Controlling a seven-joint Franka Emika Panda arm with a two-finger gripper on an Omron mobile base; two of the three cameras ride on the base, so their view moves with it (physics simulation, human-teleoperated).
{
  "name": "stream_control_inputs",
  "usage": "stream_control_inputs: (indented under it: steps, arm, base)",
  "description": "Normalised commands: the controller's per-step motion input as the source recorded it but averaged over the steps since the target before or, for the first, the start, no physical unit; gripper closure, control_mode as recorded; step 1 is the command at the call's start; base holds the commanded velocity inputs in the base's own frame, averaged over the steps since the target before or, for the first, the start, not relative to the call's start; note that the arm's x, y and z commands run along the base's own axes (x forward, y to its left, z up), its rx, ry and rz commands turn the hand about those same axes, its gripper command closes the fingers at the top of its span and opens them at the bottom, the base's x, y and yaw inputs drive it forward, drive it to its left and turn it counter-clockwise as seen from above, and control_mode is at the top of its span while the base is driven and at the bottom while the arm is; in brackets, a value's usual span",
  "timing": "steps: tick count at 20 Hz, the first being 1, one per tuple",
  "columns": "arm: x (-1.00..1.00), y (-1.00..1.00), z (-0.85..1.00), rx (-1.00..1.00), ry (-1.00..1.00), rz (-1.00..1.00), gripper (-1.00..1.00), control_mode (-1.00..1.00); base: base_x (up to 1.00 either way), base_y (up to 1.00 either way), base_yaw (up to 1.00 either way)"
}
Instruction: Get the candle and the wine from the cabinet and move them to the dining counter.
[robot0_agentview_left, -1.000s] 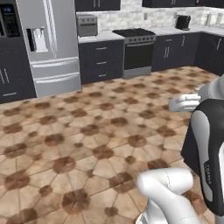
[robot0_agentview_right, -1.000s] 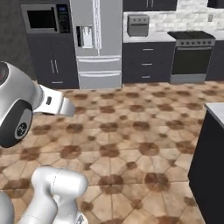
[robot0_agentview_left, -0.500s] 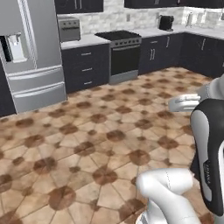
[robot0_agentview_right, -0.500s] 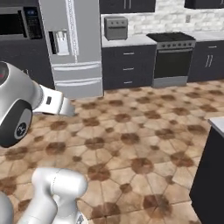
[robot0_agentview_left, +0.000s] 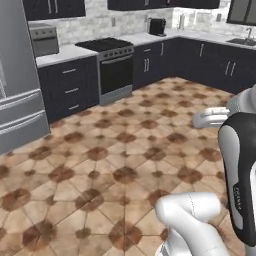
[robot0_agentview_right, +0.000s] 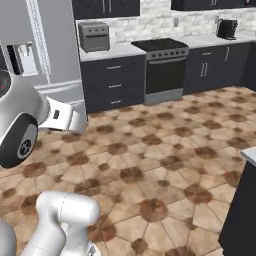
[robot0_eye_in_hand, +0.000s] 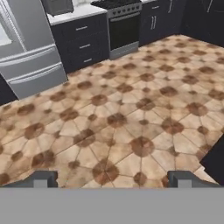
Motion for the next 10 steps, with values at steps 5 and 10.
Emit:
stream_control_inputs:
  steps: [5, 10]
  arm:
    - [0.0, 0.0, 0.0, 0.0, 0.0, 0.0, -1.0, 1.0]
    - [0.0, 0.0, 0.0, 0.0, 0.0, 0.0, -1.0, 1.0]
  base:
    - [1.0, 0.96, -0.43]
    - [1.0, 1.0, -0.47]
